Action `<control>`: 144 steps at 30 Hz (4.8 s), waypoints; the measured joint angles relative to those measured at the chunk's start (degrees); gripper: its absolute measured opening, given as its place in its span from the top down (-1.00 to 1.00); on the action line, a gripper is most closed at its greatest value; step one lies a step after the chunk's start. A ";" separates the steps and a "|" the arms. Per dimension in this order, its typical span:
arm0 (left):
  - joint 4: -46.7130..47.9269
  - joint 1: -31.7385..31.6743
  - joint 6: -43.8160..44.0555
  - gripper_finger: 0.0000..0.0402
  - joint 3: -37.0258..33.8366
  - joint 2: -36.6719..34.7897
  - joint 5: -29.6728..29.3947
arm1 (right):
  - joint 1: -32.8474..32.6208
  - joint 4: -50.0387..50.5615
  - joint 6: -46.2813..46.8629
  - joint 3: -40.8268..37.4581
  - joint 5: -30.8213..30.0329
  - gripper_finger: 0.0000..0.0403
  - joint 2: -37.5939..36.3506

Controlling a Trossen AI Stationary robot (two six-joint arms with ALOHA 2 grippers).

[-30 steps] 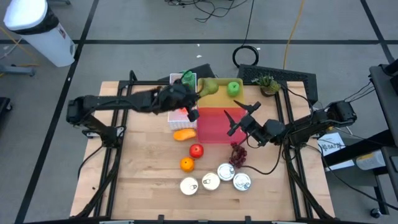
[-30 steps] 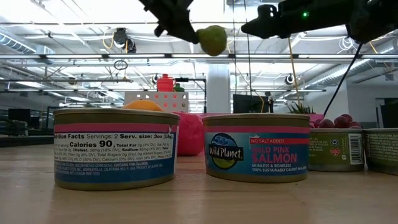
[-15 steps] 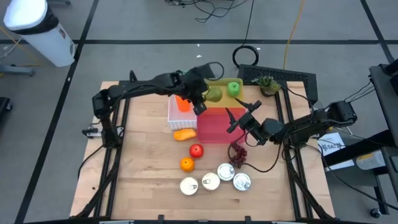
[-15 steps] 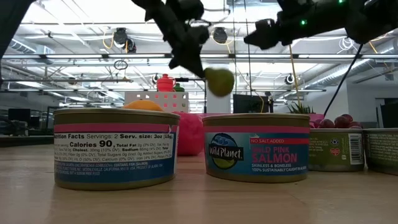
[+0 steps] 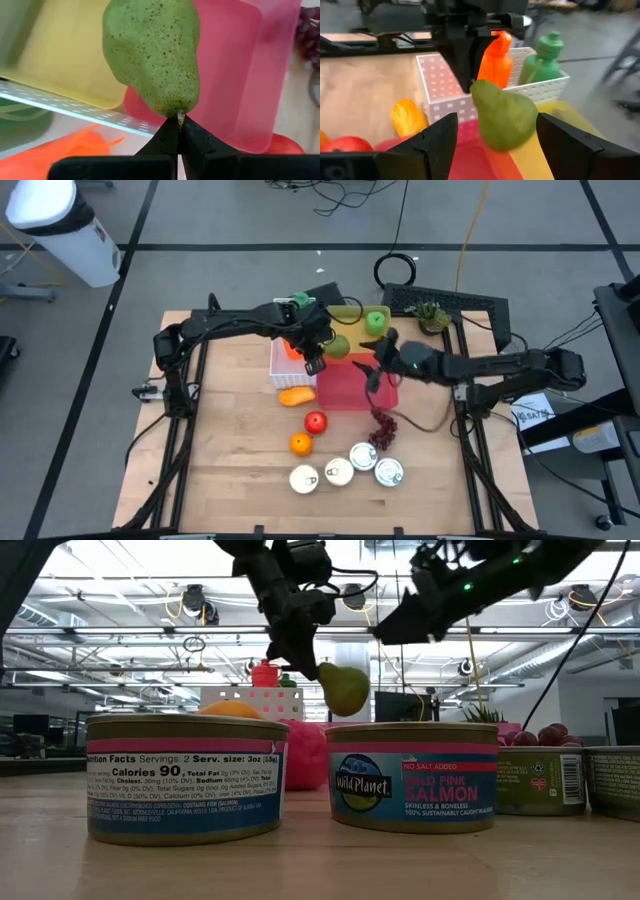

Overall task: Pick & Place Food Item
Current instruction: Put the green pear into the yellow bin, then put the red grapes into the yellow bin

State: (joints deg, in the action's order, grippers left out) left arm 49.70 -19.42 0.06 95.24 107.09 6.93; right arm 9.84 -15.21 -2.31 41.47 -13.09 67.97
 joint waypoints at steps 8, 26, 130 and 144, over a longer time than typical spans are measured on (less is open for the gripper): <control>-0.07 1.06 -1.17 0.97 0.00 0.00 0.68 | 3.28 2.14 -12.52 7.33 7.47 -0.38 6.32; -0.16 3.37 -1.55 0.97 0.00 0.00 0.93 | 3.32 9.46 -21.46 16.44 8.73 -0.24 21.06; -46.41 4.17 -2.62 0.76 -41.42 -36.59 -2.48 | -26.16 16.35 18.11 -3.73 -3.49 -0.55 -3.01; -46.43 4.20 -1.04 0.76 -41.42 -36.59 -2.51 | -40.94 16.81 13.26 -3.71 -3.02 -0.19 11.76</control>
State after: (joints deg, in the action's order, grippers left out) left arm 3.27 -15.22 -0.97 53.82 70.50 4.42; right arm -31.09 1.60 10.95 37.76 -16.11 79.73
